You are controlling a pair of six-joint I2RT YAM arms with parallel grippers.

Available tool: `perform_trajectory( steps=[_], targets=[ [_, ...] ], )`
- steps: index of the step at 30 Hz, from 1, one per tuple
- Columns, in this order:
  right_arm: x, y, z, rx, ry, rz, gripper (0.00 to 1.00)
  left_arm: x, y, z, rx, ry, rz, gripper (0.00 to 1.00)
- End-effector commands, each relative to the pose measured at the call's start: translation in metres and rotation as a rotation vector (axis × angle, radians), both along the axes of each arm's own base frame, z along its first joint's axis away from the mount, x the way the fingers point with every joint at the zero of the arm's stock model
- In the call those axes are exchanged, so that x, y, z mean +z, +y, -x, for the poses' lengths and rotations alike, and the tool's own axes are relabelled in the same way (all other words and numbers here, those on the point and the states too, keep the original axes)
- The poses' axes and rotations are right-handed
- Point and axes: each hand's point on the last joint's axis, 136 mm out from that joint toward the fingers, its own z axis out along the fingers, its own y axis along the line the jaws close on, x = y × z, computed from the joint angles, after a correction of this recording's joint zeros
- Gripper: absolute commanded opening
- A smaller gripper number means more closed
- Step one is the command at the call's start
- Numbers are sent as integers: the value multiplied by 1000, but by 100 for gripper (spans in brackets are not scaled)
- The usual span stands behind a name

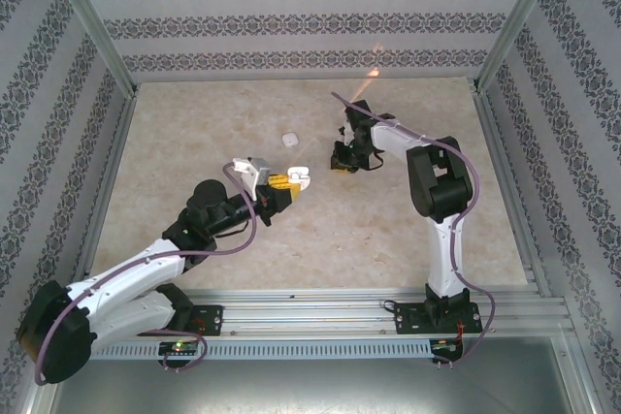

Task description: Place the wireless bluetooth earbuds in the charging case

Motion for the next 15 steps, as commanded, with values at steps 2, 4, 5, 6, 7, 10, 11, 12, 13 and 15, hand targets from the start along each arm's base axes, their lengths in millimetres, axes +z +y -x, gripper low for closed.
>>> perform_trajectory(
  steps=[2, 4, 5, 6, 7, 10, 11, 12, 13, 15],
  targets=[
    [22, -14, -10, -36, -34, 113, 22, -4, 6, -1, 21, 20, 3, 0],
    [27, -23, -25, -51, -72, 183, 23, -4, 5, -1, 21, 20, 4, 0],
    [29, -25, -33, -58, -87, 205, 23, -4, 5, -2, 21, 21, 5, 0],
    [30, -26, -38, -64, -94, 217, 23, -5, 5, -2, 21, 24, 4, 0],
    [32, -27, -45, -70, -101, 225, 23, -6, 5, -2, 22, 26, 3, 0],
    [33, -26, -63, -90, -109, 227, 26, -9, 3, -4, 18, 34, -1, 0],
    [33, -26, -69, -95, -110, 230, 27, -10, 2, -4, 18, 37, -2, 0],
    [31, -27, -72, -98, -107, 236, 27, -10, 2, -5, 18, 37, -3, 0],
    [31, -27, -78, -101, -111, 241, 28, -11, 2, -6, 19, 39, -7, 0],
    [31, -28, -88, -107, -117, 253, 28, -12, 1, -7, 20, 38, -14, 0]
  ],
)
